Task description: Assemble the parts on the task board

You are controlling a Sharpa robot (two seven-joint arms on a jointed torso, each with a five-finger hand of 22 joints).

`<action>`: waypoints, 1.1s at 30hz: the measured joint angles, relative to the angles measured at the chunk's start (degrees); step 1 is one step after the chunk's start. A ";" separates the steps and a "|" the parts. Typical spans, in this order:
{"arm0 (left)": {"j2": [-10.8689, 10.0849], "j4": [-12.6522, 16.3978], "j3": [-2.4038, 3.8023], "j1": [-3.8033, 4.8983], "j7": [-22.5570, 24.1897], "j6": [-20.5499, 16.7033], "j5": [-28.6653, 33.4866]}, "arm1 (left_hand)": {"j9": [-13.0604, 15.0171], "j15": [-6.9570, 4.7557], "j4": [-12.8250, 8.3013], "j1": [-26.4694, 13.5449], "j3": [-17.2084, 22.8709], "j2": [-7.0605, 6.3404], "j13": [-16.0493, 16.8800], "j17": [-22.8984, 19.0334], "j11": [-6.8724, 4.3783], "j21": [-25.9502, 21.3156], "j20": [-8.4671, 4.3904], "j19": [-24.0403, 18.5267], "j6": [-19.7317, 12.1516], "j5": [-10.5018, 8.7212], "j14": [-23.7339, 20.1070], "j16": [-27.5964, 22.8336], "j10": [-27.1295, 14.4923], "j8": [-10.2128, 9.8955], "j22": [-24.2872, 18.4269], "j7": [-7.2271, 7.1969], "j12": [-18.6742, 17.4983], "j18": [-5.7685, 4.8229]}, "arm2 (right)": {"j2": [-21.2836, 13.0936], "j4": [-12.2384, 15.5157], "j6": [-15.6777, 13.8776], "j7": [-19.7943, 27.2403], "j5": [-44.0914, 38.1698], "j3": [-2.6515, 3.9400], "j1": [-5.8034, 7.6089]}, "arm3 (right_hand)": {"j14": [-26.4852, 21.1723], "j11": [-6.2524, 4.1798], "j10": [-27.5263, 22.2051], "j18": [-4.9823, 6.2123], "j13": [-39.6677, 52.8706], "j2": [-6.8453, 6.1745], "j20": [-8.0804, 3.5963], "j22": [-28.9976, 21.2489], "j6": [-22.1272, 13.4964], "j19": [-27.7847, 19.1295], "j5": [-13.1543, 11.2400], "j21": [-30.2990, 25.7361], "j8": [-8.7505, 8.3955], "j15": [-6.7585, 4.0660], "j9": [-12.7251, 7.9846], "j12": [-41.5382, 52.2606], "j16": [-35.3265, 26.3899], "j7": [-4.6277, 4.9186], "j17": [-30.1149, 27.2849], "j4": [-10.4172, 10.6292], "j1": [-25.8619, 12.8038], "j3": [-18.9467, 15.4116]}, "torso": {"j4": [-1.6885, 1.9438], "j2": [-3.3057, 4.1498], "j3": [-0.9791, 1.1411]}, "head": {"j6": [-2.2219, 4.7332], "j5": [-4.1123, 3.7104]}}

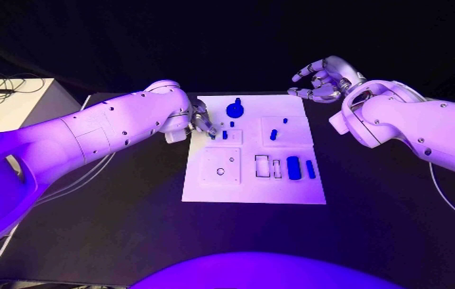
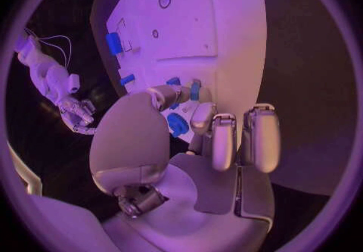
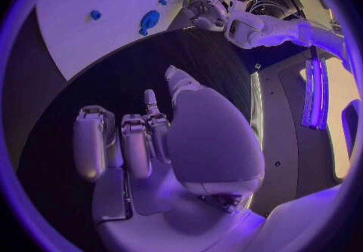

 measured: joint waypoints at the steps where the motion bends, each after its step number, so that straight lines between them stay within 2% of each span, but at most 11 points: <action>1: -0.04 0.05 0.00 -0.01 0.00 0.00 0.00 | 0.00 0.00 -0.09 0.00 -0.09 0.00 0.03 0.00 0.00 0.00 0.00 0.00 0.00 0.00 0.00 0.00 0.00 0.00 0.00 0.00 0.00 0.00 | 0.00 0.00 0.00 0.00 0.00 0.00 0.00 | 0.00 0.00 0.00 0.00 0.00 0.00 0.00 0.00 0.00 0.00 0.00 0.00 0.00 0.00 0.00 0.00 0.00 0.00 0.00 0.00 0.00 0.00 | 0.00 -0.01 0.00 | -0.01 0.01; 18: -0.49 0.29 0.04 -0.03 -0.01 0.10 0.50 | 0.00 0.00 -0.16 0.00 -0.16 0.00 0.08 0.00 0.00 0.00 0.00 0.00 0.00 -0.01 0.00 0.00 0.00 0.00 0.00 0.00 0.00 0.00 | 0.10 -0.11 0.08 0.00 0.00 -0.01 -0.01 | 0.00 0.00 0.00 0.00 -0.01 0.00 0.00 -0.01 0.00 0.00 0.00 0.00 0.00 0.00 -0.01 0.00 0.00 0.00 0.00 0.00 0.00 0.00 | -0.01 0.02 -0.02 | -0.01 -0.01; 33: -0.32 0.14 0.02 -0.03 -0.09 0.56 0.69 | 0.01 0.00 -0.16 0.00 -0.16 0.00 0.07 0.00 0.00 0.00 0.00 0.00 0.00 -0.21 0.00 0.00 0.00 -0.10 0.00 0.00 0.00 0.00 | 0.09 -0.11 0.18 -0.01 0.00 -0.02 -0.01 | 0.00 0.00 0.00 0.00 0.03 0.00 0.00 -0.02 0.00 0.00 0.00 0.00 0.00 0.00 -0.01 0.00 0.00 0.00 0.00 0.00 0.00 0.00 | -0.01 0.02 0.05 | -0.24 0.03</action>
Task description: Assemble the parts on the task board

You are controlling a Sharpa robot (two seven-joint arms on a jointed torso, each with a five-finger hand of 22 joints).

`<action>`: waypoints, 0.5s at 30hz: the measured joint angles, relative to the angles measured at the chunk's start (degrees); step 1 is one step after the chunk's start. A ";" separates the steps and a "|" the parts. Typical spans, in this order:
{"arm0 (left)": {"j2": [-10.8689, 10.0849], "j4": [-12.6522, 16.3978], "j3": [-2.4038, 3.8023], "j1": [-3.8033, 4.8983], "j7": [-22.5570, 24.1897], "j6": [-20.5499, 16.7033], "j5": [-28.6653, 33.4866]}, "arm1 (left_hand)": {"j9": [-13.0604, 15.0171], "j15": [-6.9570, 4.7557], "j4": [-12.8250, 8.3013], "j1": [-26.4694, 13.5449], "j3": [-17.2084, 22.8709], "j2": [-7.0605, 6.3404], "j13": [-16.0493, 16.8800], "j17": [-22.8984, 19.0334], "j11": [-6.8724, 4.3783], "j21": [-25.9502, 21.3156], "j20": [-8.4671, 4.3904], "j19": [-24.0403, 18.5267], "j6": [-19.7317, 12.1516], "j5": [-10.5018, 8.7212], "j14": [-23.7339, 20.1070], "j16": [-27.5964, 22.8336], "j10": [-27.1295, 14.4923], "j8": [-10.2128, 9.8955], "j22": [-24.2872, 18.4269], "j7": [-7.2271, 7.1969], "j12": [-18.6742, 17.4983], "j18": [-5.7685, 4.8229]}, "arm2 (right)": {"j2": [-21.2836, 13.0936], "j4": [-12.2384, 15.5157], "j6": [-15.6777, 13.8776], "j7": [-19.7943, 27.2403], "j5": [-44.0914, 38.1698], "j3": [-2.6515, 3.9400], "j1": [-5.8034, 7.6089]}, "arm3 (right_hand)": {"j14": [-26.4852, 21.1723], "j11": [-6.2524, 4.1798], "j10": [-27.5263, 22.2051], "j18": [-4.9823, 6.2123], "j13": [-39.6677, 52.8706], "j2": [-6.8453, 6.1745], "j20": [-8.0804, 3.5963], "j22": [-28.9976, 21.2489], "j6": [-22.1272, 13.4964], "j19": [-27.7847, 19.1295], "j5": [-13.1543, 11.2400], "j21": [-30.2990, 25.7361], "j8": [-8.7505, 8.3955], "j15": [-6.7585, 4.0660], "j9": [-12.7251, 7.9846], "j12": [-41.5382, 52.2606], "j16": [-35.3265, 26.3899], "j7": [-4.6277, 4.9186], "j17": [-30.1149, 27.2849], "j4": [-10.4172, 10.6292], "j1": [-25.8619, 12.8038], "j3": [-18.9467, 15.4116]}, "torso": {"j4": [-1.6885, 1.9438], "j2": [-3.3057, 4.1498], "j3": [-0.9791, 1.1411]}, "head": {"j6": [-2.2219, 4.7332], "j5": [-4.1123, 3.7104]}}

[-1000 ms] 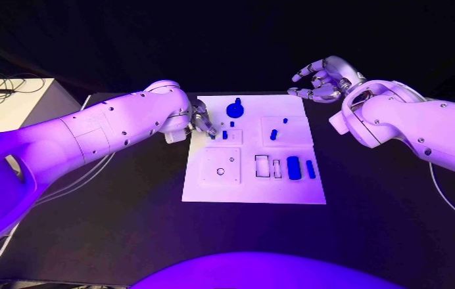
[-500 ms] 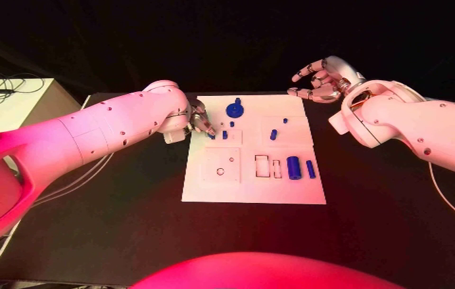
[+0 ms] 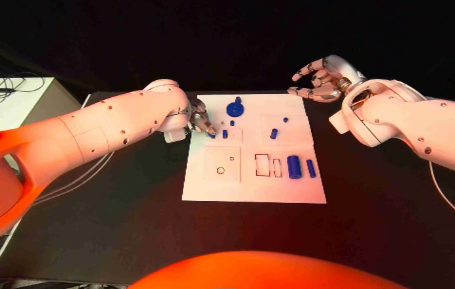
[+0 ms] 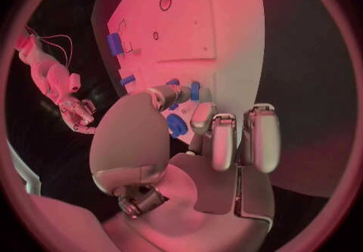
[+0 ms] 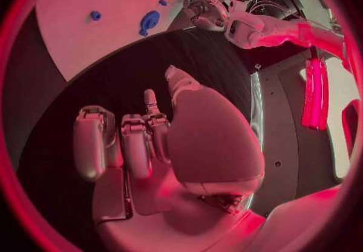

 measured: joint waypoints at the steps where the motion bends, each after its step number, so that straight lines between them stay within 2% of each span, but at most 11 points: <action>1: 0.03 -0.02 0.00 0.00 -0.01 0.02 0.00 | 0.00 0.00 0.00 0.00 0.00 0.00 0.00 0.00 0.00 0.00 0.00 0.00 0.00 0.00 0.00 0.00 0.00 -0.03 0.00 0.00 0.00 0.00 | 0.00 0.00 0.00 0.00 0.00 0.00 0.00 | 0.00 0.00 0.00 0.00 0.01 0.00 0.00 0.00 0.00 0.00 0.00 0.00 0.00 0.00 0.00 0.00 0.00 0.00 0.00 0.00 0.00 0.00 | 0.00 0.00 0.00 | -0.01 0.00; 15: 0.29 -0.31 0.00 0.04 -0.09 0.30 -0.14 | 0.00 0.00 0.00 0.00 0.00 0.00 -0.01 0.00 0.00 0.00 0.00 0.00 0.00 0.21 0.00 0.00 0.00 -0.11 0.00 0.00 0.00 0.00 | 0.00 0.04 0.04 -0.01 0.00 0.02 0.00 | 0.00 0.00 0.00 0.00 0.00 0.00 0.00 0.04 0.00 0.00 0.00 0.00 0.00 0.00 -0.01 0.00 0.00 0.00 0.00 0.00 0.00 0.00 | -0.03 -0.02 0.02 | -0.14 -0.07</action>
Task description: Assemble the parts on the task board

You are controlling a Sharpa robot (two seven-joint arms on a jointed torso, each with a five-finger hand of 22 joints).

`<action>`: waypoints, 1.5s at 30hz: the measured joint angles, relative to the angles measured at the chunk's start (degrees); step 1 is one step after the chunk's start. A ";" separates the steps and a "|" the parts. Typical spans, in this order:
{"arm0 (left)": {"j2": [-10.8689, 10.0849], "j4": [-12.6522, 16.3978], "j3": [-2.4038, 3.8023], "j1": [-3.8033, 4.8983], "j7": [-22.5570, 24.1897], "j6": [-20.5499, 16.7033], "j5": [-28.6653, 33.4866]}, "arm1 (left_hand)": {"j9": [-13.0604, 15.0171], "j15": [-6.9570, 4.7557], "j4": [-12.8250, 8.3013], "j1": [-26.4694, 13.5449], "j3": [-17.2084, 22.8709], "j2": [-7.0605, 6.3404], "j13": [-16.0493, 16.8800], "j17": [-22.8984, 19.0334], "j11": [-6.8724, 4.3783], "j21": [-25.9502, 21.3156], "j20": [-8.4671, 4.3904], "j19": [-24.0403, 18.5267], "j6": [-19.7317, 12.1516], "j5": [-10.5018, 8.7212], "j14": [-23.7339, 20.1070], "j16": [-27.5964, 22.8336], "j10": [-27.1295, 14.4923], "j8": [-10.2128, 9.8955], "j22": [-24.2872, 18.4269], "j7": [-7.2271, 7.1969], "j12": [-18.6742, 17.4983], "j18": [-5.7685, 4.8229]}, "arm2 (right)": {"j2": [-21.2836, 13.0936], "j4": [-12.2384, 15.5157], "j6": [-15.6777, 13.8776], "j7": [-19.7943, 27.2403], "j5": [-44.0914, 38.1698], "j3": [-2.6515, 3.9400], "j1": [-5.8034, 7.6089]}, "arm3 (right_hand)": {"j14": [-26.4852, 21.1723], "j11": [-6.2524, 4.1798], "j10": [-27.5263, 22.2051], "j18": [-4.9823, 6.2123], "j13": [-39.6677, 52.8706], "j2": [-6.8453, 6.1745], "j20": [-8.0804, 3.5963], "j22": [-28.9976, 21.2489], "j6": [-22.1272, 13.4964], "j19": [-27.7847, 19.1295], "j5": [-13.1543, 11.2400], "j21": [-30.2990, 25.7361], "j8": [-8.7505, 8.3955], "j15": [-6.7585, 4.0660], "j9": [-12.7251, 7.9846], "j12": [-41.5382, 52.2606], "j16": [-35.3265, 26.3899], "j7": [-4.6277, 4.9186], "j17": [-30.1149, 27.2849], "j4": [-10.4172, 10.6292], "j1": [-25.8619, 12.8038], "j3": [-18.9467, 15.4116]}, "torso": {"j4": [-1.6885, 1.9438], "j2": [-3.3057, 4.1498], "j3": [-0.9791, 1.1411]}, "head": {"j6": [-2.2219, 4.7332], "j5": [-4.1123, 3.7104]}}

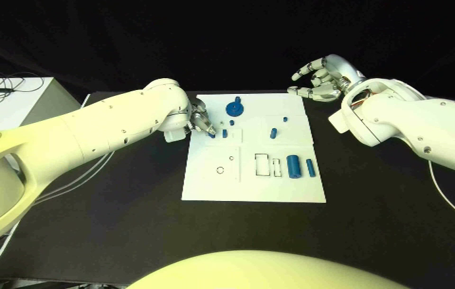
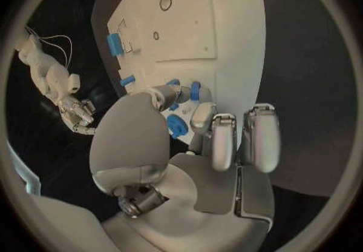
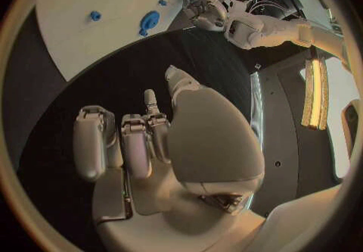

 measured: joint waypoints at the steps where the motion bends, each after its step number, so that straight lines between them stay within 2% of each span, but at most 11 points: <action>1: 0.05 -0.07 0.00 0.02 -0.01 0.09 -0.02 | 0.00 0.00 0.00 0.00 0.00 0.00 0.00 0.00 0.00 0.00 0.00 0.00 0.00 0.00 0.00 0.00 0.00 0.00 0.00 0.00 0.00 0.00 | -0.01 0.00 0.00 0.00 0.00 0.00 0.00 | 0.00 0.00 0.00 0.00 0.00 0.00 0.00 0.00 0.00 0.00 0.00 0.00 0.00 0.00 0.00 0.00 0.00 0.00 0.00 0.00 0.00 0.00 | -0.01 0.00 0.00 | -0.03 -0.01; 11: 0.47 -0.58 -0.13 0.19 -0.23 0.82 -0.42 | -0.03 0.00 0.00 0.00 0.00 0.00 0.00 0.00 0.00 0.00 0.00 0.00 0.43 -0.01 0.00 0.00 0.00 -0.13 0.00 -0.01 -0.27 0.00 | -0.03 0.07 0.01 -0.01 0.00 0.00 0.00 | 0.00 0.00 0.00 0.00 -0.01 0.00 0.00 0.00 0.00 0.00 0.00 0.00 0.00 0.00 -0.01 0.00 0.00 0.00 0.00 0.00 0.00 0.00 | -0.02 -0.03 0.03 | -0.19 -0.02; 24: 1.27 -0.98 -0.65 0.46 -0.72 0.72 -1.37 | -0.16 0.00 0.00 0.00 0.00 0.00 0.18 0.00 0.01 0.00 0.00 0.00 0.95 -0.06 0.00 0.00 0.01 0.53 0.00 -0.12 -0.28 0.00 | -0.02 0.22 0.01 -0.02 -0.01 0.00 0.00 | 0.00 0.00 0.00 0.00 -0.02 0.00 0.00 -0.01 0.00 0.00 0.00 0.00 0.00 0.00 -0.01 0.00 0.00 0.00 0.00 0.00 0.00 0.00 | -0.04 -0.02 -0.02 | -0.17 -0.12; 36: 1.44 -0.90 -0.79 0.50 -0.91 0.28 -1.65 | -0.08 0.00 -0.17 -0.23 -0.17 0.23 0.36 0.00 0.02 0.22 0.00 0.00 1.25 -0.21 0.00 0.00 0.02 0.30 0.00 -0.21 -0.28 0.00 | -0.08 0.38 0.00 -0.02 -0.01 -0.01 0.00 | 0.00 0.00 0.00 0.00 -0.02 0.00 0.00 -0.02 0.00 0.00 0.00 -0.22 0.00 0.00 0.05 0.00 0.00 0.00 0.00 0.00 0.00 0.00 | 0.02 0.02 -0.05 | -0.15 -0.36; 39: 1.53 -0.88 -0.82 0.50 -1.02 0.00 -1.55 | -0.02 0.01 -1.30 -0.76 -1.30 0.75 -0.16 0.00 0.07 0.22 0.00 0.00 1.13 -0.33 0.01 0.00 0.12 0.19 0.00 -0.36 -0.55 0.00 | -0.08 0.39 0.00 -0.02 -0.01 -0.01 0.00 | 0.00 0.00 0.00 0.00 -0.02 0.00 0.00 -0.02 0.00 0.00 0.00 -0.22 0.00 0.00 0.05 0.00 0.00 0.00 0.00 0.00 0.00 0.00 | 0.02 0.03 -0.06 | -0.15 -0.42; 45: 1.82 -1.03 -0.96 0.48 -1.28 -0.87 -1.34 | 0.70 -0.33 -2.45 -1.89 -2.45 0.54 -1.82 0.00 -0.47 0.22 -0.21 0.21 1.42 -0.86 0.34 0.00 -0.19 0.18 0.00 -0.88 -1.80 0.00 | -0.07 0.41 0.00 -0.02 -0.01 -0.01 0.00 | 0.00 0.00 0.00 0.00 -0.03 0.00 0.00 -0.03 0.00 0.00 0.00 -0.22 0.00 0.00 0.04 0.00 0.00 0.00 0.00 0.00 0.00 0.00 | 0.03 0.04 -0.09 | -0.14 -0.52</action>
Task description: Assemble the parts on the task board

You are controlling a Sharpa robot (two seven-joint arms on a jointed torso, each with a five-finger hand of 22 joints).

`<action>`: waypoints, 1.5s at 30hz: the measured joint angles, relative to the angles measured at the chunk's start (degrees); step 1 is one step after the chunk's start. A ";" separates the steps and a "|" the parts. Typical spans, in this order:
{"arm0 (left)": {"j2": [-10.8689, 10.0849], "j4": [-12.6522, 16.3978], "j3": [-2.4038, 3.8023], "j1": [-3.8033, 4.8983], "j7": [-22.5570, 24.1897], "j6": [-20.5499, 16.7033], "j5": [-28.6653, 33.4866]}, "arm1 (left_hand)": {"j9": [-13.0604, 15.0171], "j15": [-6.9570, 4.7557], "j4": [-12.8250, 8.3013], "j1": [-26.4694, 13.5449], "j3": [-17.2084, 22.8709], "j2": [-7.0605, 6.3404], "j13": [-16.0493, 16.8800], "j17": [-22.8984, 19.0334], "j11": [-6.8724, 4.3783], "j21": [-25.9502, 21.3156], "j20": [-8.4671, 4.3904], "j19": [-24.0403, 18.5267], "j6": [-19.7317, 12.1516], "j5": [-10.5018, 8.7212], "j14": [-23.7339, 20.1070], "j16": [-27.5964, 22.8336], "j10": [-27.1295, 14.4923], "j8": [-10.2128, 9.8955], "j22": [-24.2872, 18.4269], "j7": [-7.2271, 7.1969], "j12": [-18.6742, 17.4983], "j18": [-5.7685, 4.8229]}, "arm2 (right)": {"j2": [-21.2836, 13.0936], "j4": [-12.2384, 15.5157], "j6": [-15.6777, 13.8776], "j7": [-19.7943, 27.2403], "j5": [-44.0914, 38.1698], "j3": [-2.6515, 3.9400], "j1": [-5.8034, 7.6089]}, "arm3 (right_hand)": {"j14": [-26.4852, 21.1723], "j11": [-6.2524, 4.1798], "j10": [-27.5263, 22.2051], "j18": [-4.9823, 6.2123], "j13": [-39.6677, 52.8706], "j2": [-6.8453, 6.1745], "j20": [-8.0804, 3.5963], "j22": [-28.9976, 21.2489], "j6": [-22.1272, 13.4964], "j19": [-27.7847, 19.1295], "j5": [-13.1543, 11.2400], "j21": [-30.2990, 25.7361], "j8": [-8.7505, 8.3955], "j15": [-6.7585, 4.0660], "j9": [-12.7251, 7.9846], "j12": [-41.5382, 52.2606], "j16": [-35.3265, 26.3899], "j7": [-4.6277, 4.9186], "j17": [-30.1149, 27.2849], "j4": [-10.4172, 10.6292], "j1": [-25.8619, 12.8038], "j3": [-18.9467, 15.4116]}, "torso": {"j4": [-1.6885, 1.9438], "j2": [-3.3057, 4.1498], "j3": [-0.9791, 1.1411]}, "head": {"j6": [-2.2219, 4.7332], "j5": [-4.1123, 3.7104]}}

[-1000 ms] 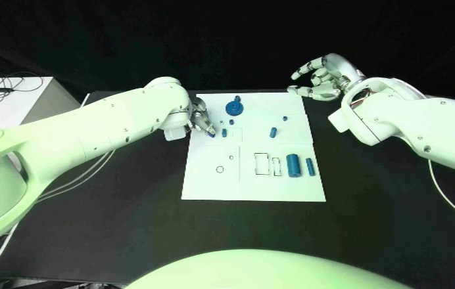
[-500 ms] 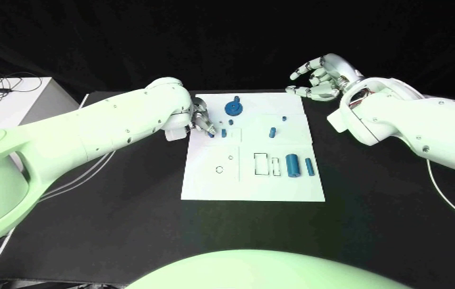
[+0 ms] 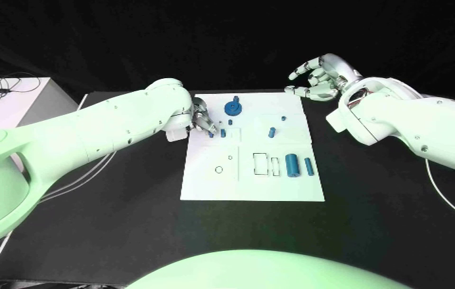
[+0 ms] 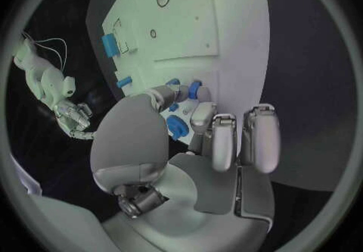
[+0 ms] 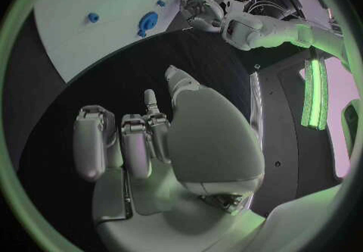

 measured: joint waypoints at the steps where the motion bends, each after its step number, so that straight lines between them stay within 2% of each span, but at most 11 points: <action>1: 0.02 -0.04 -0.02 0.00 -0.03 -0.12 0.04 | -0.18 0.00 -0.12 -0.25 -0.12 -0.20 -0.36 0.00 -0.11 0.00 0.00 0.00 0.10 -0.01 0.00 0.00 -0.14 -0.11 0.00 -0.10 -0.09 0.00 | 0.00 0.00 0.00 0.00 0.00 0.00 0.00 | 0.00 0.00 0.00 0.00 0.00 0.00 0.00 0.00 0.00 0.00 0.00 0.00 0.00 0.00 0.00 0.00 0.00 0.00 0.00 0.00 0.00 0.00 | 0.01 0.00 0.01 | 0.00 -0.03; 4: 0.10 -0.20 -0.09 -0.01 -0.08 -0.39 0.20 | -1.18 -0.01 -0.69 -1.04 -0.69 -0.29 -1.09 0.00 0.03 0.00 0.00 0.00 0.32 -0.01 0.00 0.00 -1.06 -0.75 0.00 -0.32 -0.48 0.00 | 0.00 0.02 0.00 0.00 0.00 0.00 0.00 | 0.00 0.00 0.00 0.00 0.00 0.00 0.00 0.00 0.00 0.00 0.00 0.00 0.00 0.00 0.00 0.00 0.00 0.00 0.00 0.00 0.00 0.00 | 0.04 0.00 0.00 | -0.04 -0.08; 11: 0.19 -0.44 -0.16 0.00 -0.13 -0.64 0.50 | -1.94 -0.01 -1.47 -1.40 -1.54 -0.64 -1.34 0.00 0.12 -0.22 0.00 0.00 0.41 -0.02 0.00 0.00 -1.56 -0.76 0.00 -0.41 -0.48 0.00 | 0.01 0.03 0.00 0.00 0.00 0.00 0.00 | 0.00 0.00 0.00 0.00 -0.01 0.00 0.00 -0.01 0.00 0.00 0.00 0.00 0.00 0.00 0.00 0.00 0.00 0.00 0.00 0.00 0.00 0.00 | 0.05 -0.03 0.00 | -0.18 -0.13; 21: -0.24 -0.27 -0.18 0.00 -0.16 -0.62 0.63 | -2.40 -0.01 0.35 -1.13 -6.58 -0.90 -1.13 0.00 -0.24 -0.45 0.00 0.00 0.17 -0.26 0.00 0.00 -1.92 -2.54 0.00 -0.60 -0.48 0.00 | -0.05 0.04 0.00 0.03 0.00 0.00 0.00 | 0.00 0.00 0.00 0.00 -0.01 -0.23 0.00 -0.01 0.00 0.00 0.00 0.00 0.00 0.00 -0.01 0.00 0.00 0.00 0.00 0.00 -0.23 0.00 | 0.04 -0.04 0.00 | -0.20 -0.16; 29: -1.12 0.49 -0.19 -0.14 -0.07 -0.93 0.41 | -2.65 -0.01 2.89 -0.53 -13.66 -1.33 -0.83 0.00 0.04 -0.71 0.01 0.00 0.23 -0.67 0.00 0.00 -2.05 -2.88 0.00 -0.78 -0.48 0.00 | -0.06 0.04 -0.01 0.05 0.00 0.00 0.00 | 0.00 0.00 0.00 0.00 0.04 -0.23 0.00 -0.01 0.00 0.00 0.00 0.00 0.00 0.00 -0.01 0.00 0.00 0.00 0.00 0.00 -0.23 0.00 | 0.02 -0.03 -0.02 | -0.05 -0.16; 31: -1.32 0.64 -0.19 -0.19 -0.05 -1.13 0.40 | -2.64 -0.01 4.66 -0.45 -15.71 -1.25 -0.80 0.00 0.04 -0.89 0.01 -0.01 0.22 -1.35 0.00 0.00 -2.05 -2.88 0.00 -0.77 -0.48 0.00 | -0.06 0.03 -0.02 0.06 0.00 0.00 0.00 | 0.00 0.00 0.00 0.00 0.04 -0.23 0.00 -0.02 -0.12 0.00 0.00 0.00 0.00 0.00 -0.01 0.00 0.00 -0.12 0.00 0.00 -0.23 0.00 | 0.02 -0.03 -0.04 | 0.00 -0.17; 33: -1.50 0.82 -0.17 -0.24 0.00 -1.39 0.39 | -2.64 -0.01 6.57 -0.06 -18.82 -0.86 -0.75 0.00 0.04 -0.89 0.01 0.00 0.11 -4.58 0.00 0.00 -2.05 -2.88 0.00 -0.66 -0.48 0.00 | -0.05 0.02 -0.02 0.07 0.01 0.00 0.00 | 0.00 0.00 0.00 0.00 0.03 -0.23 0.00 0.00 -0.21 0.00 0.00 0.00 0.00 0.00 -0.01 0.00 0.00 -0.21 0.00 0.00 -0.23 0.00 | 0.02 -0.02 -0.04 | 0.04 -0.23; 36: -1.68 1.02 -0.14 -0.29 0.02 -1.75 0.39 | -2.64 -0.01 7.31 1.05 -23.68 0.31 -0.75 0.00 0.25 -0.89 0.01 -0.01 -0.10 -10.07 0.00 0.00 -2.26 -2.87 0.00 -0.44 -0.48 0.00 | -0.03 0.01 -0.02 0.08 0.01 0.00 0.00 | 0.00 0.00 0.00 0.00 0.03 -0.23 0.00 0.03 -0.20 0.00 0.00 0.00 0.00 0.00 -0.01 0.00 0.00 -0.21 0.00 0.00 -0.23 0.00 | 0.03 0.00 -0.04 | 0.05 -0.28; 38: -1.85 1.12 -0.13 -0.32 0.02 -2.13 0.34 | -2.71 -0.01 7.38 1.16 -25.31 1.02 -0.75 0.00 0.25 -0.89 0.01 0.00 -0.19 -11.09 0.00 0.00 -2.26 -2.87 0.00 -0.36 -0.48 0.00 | -0.02 -0.01 -0.03 0.09 0.01 0.00 0.00 | 0.00 0.00 0.00 0.00 0.03 -0.23 0.00 0.03 -0.21 0.00 0.00 0.00 0.00 0.00 -0.01 0.00 0.00 -0.20 0.00 0.00 -0.23 0.00 | 0.03 0.01 -0.04 | 0.07 -0.29; 42: -2.30 1.39 -0.13 -0.39 0.02 -3.08 0.23 | -2.99 -0.01 7.47 1.06 -28.21 1.95 -0.79 0.00 0.25 -1.11 0.01 -0.01 -0.22 -11.54 -0.01 0.00 -2.26 -2.87 -0.17 -0.33 -0.48 0.00 | -0.01 -0.03 -0.03 0.11 0.01 0.00 -0.02 | 0.00 0.00 0.00 0.00 0.03 -0.23 0.00 0.03 -0.20 0.00 0.00 0.00 0.00 0.00 -0.01 0.00 0.00 -0.20 0.00 0.00 -0.23 0.00 | 0.03 0.01 -0.07 | 0.13 -0.29; 45: -2.73 1.67 -0.10 -0.48 0.02 -3.97 0.26 | -3.29 0.23 7.53 0.95 -31.47 3.53 -2.13 0.00 0.97 -1.85 0.39 -0.67 -1.19 -12.53 -0.25 0.00 -3.45 -3.35 -1.09 0.36 -0.91 -0.01 | -0.01 -0.03 -0.04 0.12 0.01 0.00 -0.05 | 0.00 0.00 0.00 0.00 0.03 -0.23 0.00 0.03 -0.32 0.00 0.00 -0.28 0.00 0.00 -0.02 -0.17 0.00 -0.09 0.00 0.00 -0.23 0.00 | 0.03 0.01 -0.07 | 0.16 -0.29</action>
